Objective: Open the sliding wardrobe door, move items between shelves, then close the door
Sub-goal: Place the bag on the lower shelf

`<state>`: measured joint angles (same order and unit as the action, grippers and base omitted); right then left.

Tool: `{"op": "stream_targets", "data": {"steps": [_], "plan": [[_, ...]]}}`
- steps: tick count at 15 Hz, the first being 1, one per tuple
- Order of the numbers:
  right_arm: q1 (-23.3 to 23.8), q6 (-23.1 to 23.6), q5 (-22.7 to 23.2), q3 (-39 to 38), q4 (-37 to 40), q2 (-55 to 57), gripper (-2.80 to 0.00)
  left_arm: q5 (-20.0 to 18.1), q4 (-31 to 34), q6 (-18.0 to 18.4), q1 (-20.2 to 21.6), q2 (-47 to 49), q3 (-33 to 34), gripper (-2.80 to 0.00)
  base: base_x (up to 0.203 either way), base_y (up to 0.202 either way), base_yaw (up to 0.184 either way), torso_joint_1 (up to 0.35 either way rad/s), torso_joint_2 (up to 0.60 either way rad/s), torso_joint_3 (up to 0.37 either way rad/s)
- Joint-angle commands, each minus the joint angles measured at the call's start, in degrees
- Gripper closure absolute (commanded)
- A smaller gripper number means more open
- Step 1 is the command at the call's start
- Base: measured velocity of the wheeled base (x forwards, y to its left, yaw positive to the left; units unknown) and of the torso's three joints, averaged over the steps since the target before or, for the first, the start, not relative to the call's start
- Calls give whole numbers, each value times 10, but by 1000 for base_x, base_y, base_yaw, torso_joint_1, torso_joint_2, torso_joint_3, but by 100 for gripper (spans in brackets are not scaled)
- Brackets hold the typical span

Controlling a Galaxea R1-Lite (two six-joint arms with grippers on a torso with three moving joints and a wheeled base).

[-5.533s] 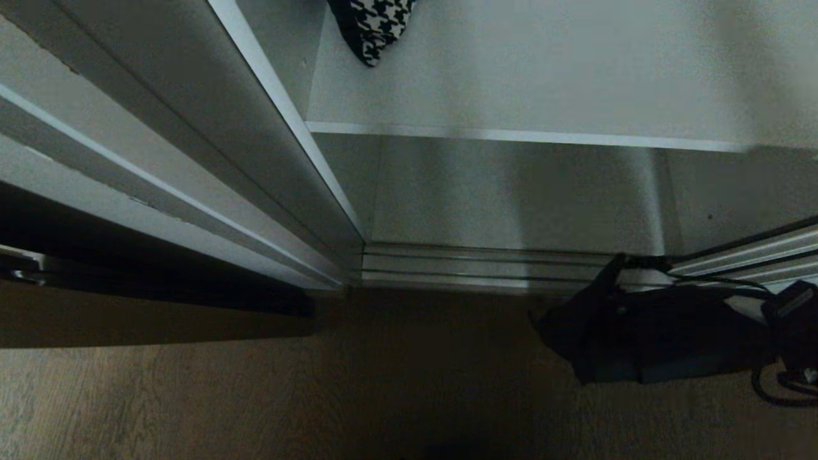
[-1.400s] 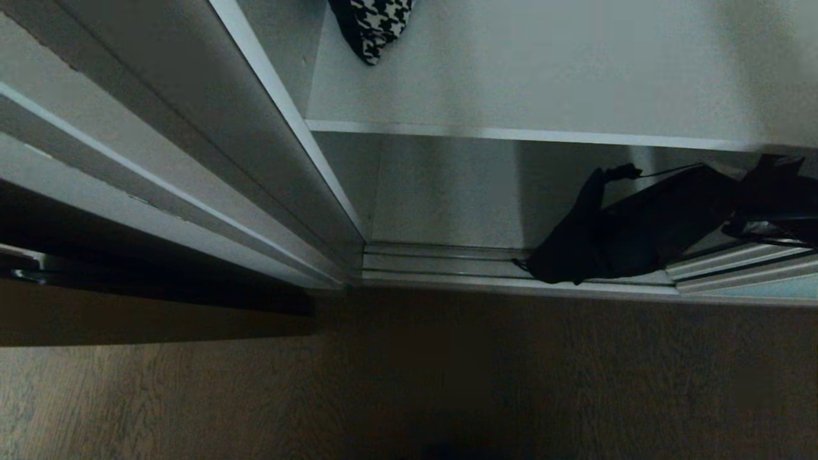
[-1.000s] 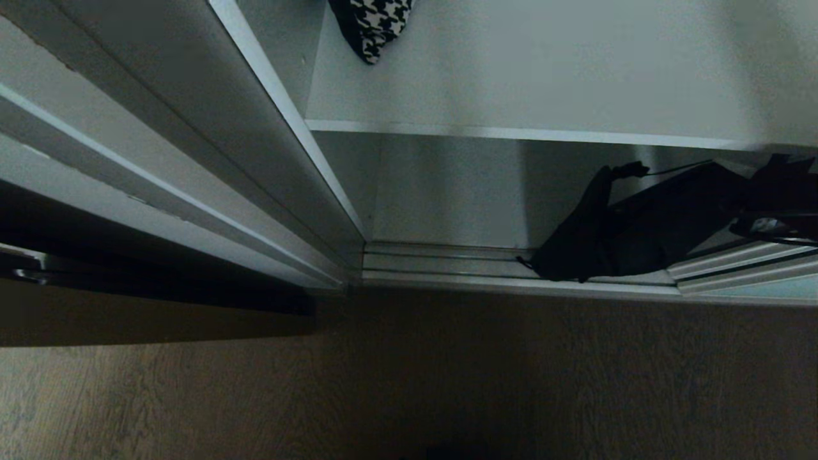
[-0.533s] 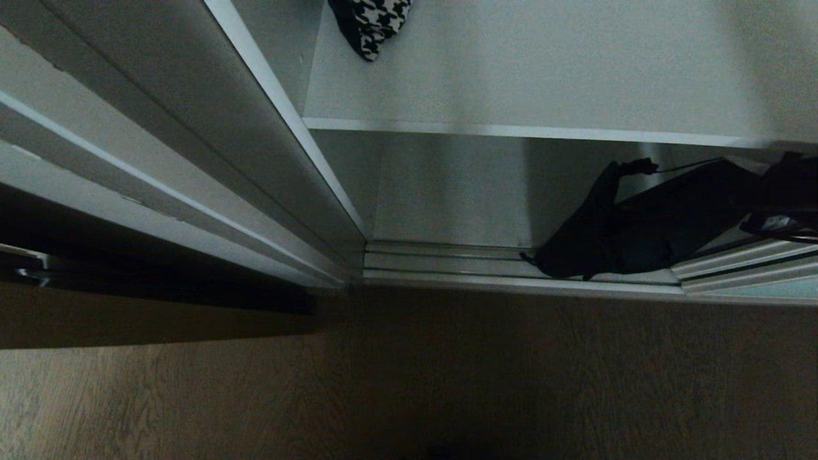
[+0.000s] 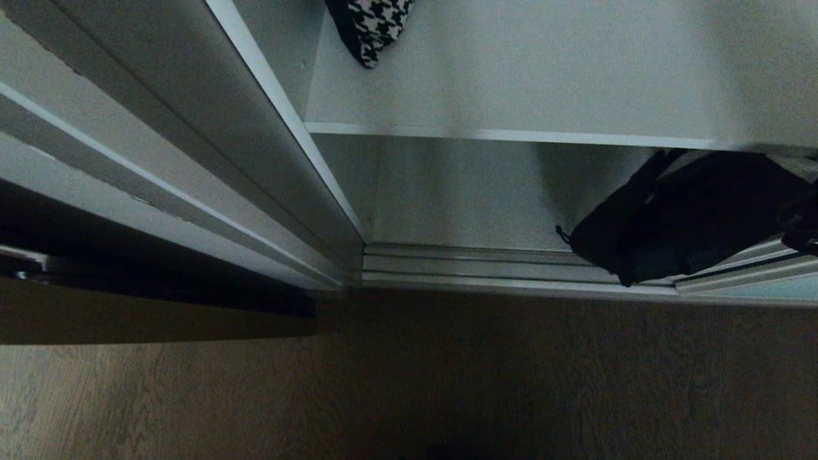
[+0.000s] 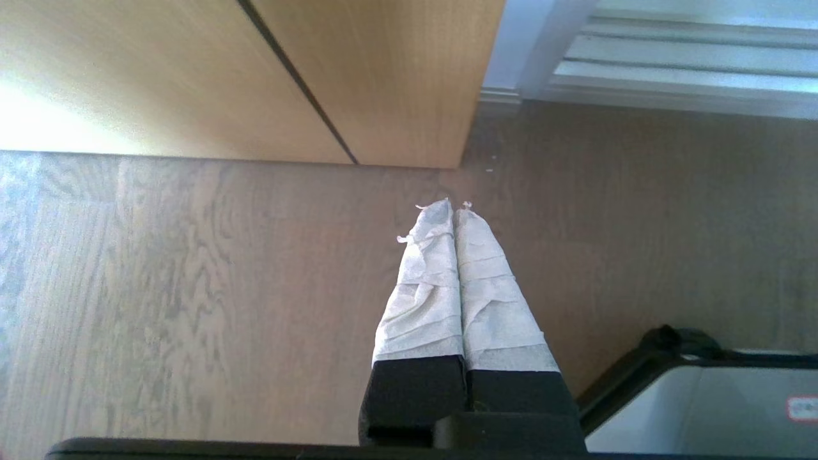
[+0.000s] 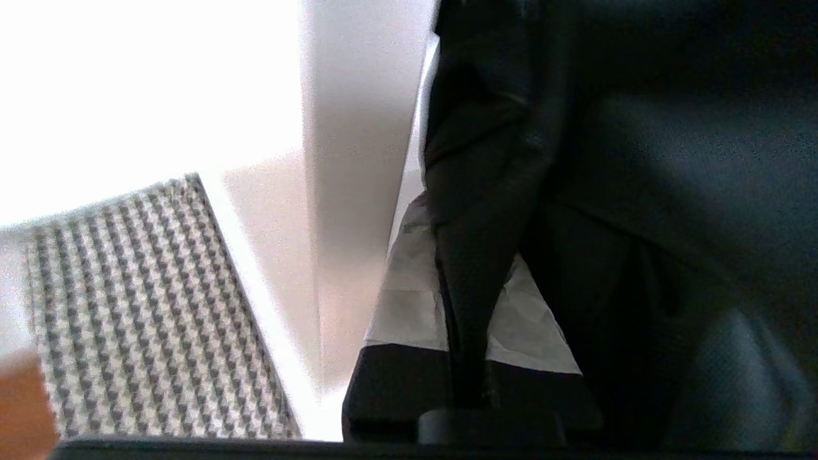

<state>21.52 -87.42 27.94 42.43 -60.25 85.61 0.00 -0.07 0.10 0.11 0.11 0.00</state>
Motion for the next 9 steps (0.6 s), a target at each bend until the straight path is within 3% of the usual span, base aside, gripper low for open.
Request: {"op": "stream_targets", "data": {"steps": [1,3,7,9], "plan": [[-2,58,8,-45,8,-11,0,0,0,0,0,0,0,0,0,0,0,0,0,0],[-5,129,23,-78,7,-2,0,0,0,0,-1,0,0,0,0,0,0,0,0,0],[-6,203,56,-129,7,6,0,0,0,0,0,0,0,0,0,0,0,0,0,0],[-11,272,66,-144,8,12,0,0,0,0,0,0,0,0,0,0,0,0,0,0]]}}
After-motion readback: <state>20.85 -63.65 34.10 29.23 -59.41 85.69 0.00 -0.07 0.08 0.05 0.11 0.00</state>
